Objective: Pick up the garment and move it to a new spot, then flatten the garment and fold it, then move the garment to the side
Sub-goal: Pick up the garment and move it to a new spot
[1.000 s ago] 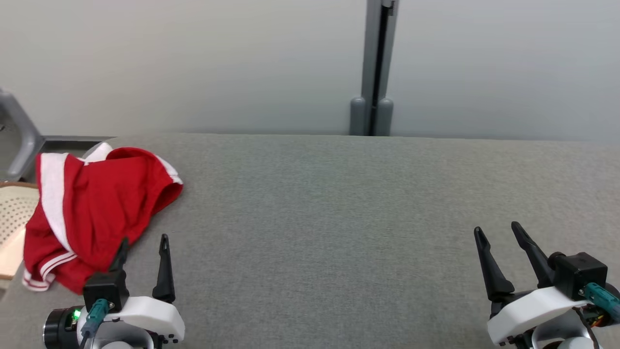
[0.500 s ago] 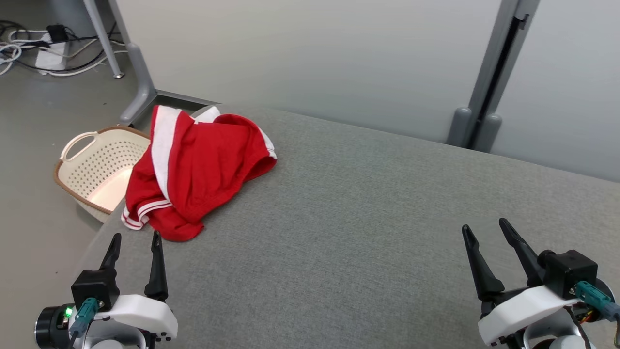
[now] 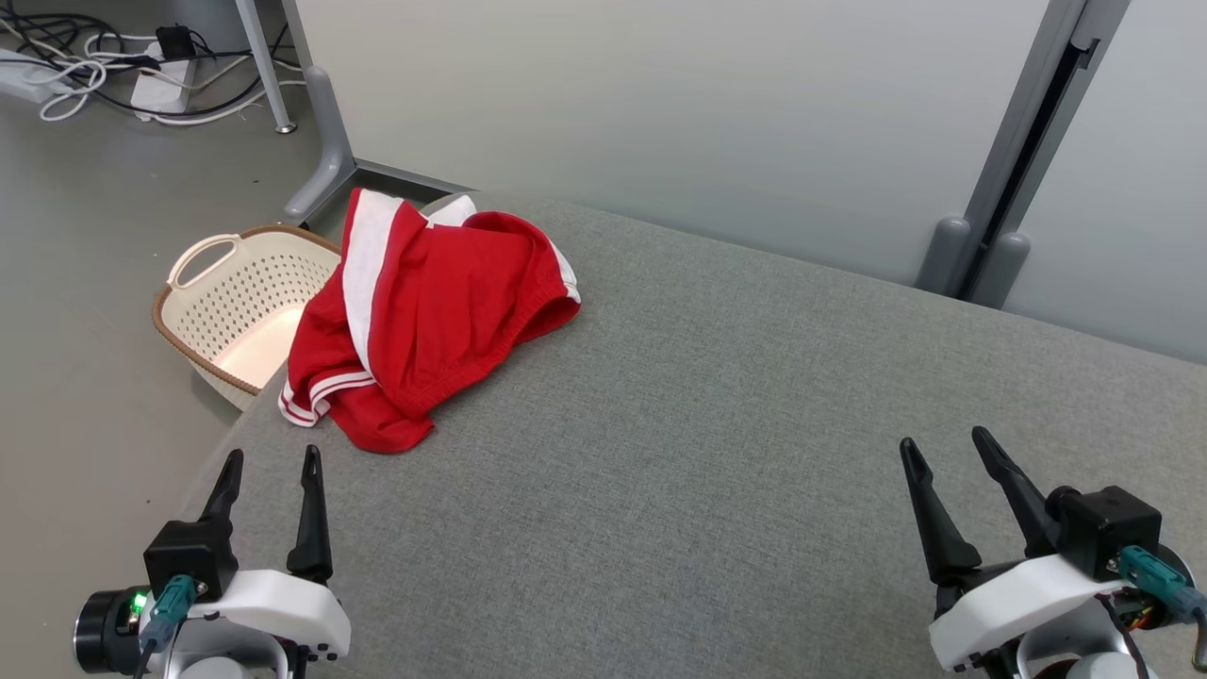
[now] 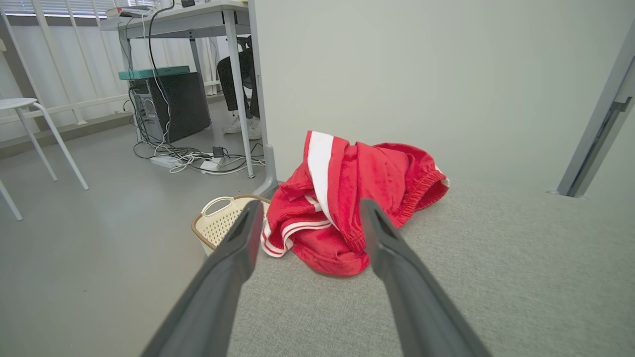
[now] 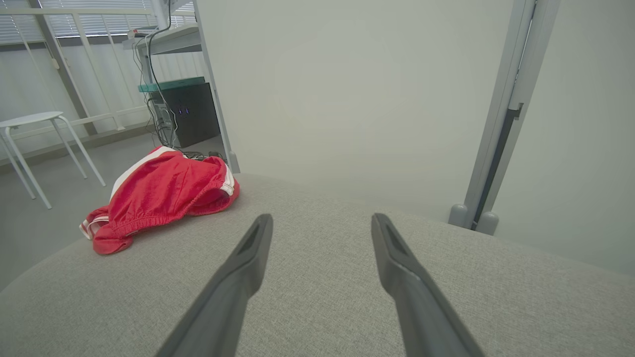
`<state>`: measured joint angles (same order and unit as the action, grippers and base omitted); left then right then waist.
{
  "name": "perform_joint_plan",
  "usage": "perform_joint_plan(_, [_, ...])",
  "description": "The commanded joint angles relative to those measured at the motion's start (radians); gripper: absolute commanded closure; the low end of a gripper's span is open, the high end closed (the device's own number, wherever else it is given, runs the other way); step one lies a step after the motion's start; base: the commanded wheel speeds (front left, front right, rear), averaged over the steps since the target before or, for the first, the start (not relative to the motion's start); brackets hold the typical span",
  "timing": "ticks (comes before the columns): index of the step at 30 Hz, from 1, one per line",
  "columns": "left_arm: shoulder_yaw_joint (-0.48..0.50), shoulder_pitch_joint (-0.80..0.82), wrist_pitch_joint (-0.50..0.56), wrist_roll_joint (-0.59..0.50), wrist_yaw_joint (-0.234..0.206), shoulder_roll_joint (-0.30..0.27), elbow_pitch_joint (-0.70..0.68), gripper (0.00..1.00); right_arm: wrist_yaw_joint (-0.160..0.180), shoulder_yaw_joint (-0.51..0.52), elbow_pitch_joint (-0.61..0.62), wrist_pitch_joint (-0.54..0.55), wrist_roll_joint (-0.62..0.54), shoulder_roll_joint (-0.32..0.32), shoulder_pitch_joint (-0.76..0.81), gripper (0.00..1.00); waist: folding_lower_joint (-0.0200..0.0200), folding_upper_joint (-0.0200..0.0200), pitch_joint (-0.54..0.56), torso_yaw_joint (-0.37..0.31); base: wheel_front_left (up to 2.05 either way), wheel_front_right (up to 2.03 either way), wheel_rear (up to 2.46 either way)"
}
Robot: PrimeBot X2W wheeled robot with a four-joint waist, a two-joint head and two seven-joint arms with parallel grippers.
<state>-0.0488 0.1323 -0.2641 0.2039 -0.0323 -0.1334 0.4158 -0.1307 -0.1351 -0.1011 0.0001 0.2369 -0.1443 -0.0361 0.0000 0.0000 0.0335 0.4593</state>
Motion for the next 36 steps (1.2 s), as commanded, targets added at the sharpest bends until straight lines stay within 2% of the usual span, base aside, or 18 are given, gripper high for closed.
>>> perform_joint_plan(1, [-0.004,0.024,0.000,0.002,0.004,-0.004,0.001,0.00,0.000,0.004,0.000,-0.004,-0.001,-0.002,0.002,0.00,0.0000,0.0000,-0.003,-0.001,0.00,0.00,0.00])
perform_joint_plan(8, [-0.019,0.056,0.000,0.006,0.014,0.001,0.012,0.00,0.000,0.000,0.009,0.021,-0.008,-0.013,-0.012,0.00,0.0000,0.0000,-0.031,-0.024,0.00,0.00,0.00])
perform_joint_plan(13, [-0.012,0.113,0.000,0.027,0.021,0.017,0.031,0.00,0.000,0.003,0.046,0.047,-0.011,-0.043,-0.040,0.00,0.0000,0.0000,-0.103,-0.057,0.00,0.00,0.00])
perform_joint_plan(17, [-0.002,0.196,0.000,0.058,0.033,0.040,0.086,0.00,0.000,0.004,0.102,0.082,-0.006,-0.093,-0.079,0.00,0.0000,0.0000,-0.205,-0.095,0.00,0.00,0.00])
perform_joint_plan(25, [0.033,0.407,0.001,0.108,0.051,0.037,0.359,0.00,0.000,0.013,0.184,0.124,0.015,-0.174,-0.140,0.00,0.0000,0.0000,-0.375,-0.155,0.00,0.00,0.00])
perform_joint_plan(33, [0.050,0.570,0.011,0.135,0.055,0.014,0.631,0.02,0.000,0.043,0.200,0.129,0.030,-0.206,-0.147,0.00,0.0000,0.0000,-0.435,-0.164,0.00,0.00,0.00])
perform_joint_plan(35, [0.053,0.594,0.010,0.140,0.051,0.005,0.676,0.53,0.000,0.044,0.200,0.127,0.032,-0.206,-0.148,0.00,0.0000,0.0000,-0.436,-0.163,0.00,0.00,0.00])
perform_joint_plan(36, [0.051,0.603,0.008,0.139,0.051,0.003,0.693,0.85,0.000,0.045,0.200,0.126,0.034,-0.204,-0.148,0.00,0.0000,0.0000,-0.436,-0.162,0.00,0.00,0.00])
